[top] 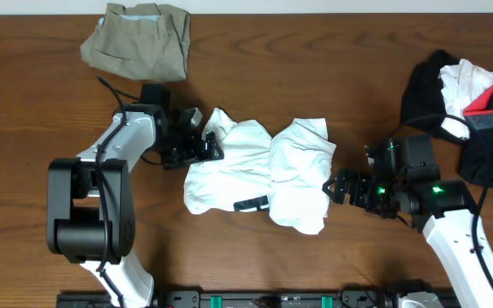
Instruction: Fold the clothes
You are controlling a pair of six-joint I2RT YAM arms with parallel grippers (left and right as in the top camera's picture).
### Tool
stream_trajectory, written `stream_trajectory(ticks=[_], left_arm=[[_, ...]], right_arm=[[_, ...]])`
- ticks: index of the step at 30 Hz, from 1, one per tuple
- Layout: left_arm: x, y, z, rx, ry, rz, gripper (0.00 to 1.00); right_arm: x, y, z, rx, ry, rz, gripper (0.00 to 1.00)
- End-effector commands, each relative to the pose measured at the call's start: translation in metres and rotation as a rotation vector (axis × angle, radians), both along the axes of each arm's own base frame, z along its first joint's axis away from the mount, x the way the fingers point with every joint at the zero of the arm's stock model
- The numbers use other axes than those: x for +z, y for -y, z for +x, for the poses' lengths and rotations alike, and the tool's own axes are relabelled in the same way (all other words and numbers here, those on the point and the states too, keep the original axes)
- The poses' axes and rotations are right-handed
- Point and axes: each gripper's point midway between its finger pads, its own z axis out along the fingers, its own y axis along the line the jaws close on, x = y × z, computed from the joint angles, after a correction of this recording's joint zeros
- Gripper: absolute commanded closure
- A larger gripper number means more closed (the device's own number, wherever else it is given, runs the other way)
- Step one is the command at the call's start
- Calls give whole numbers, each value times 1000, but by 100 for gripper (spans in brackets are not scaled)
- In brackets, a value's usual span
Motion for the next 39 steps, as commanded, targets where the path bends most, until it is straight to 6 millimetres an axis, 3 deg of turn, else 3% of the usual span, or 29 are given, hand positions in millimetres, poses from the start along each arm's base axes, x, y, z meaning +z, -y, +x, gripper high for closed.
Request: stream_trajectory(ticks=[1,12,18,21,24,27,36,39], left_arm=[[-27,4,-20,-24,-95,-24,2],[-34,18,-31,-28,-158,-121,1],[-36,17,-37,-27,-176,-120,35],[-37,17,-35,-28,-169,-121,45],[-37,17,-33,-29,-159,-121,65],[-37,17,-33,-28,-158,-121,92],[-32,15,-35,-13,-171,-112,94],[-28,6,-34,22,-174,-45,94]], right_arm=[[7,-2,2,14,20,20,1],[7,-2,2,13,19,20,1],[7,-2,2,13,18,20,1],[7,-2,2,13,18,20,1],[7,-3,2,14,17,20,1],[7,-2,1,14,14,20,1],[7,-2,1,14,15,19,1],[6,-2,1,13,15,16,1]])
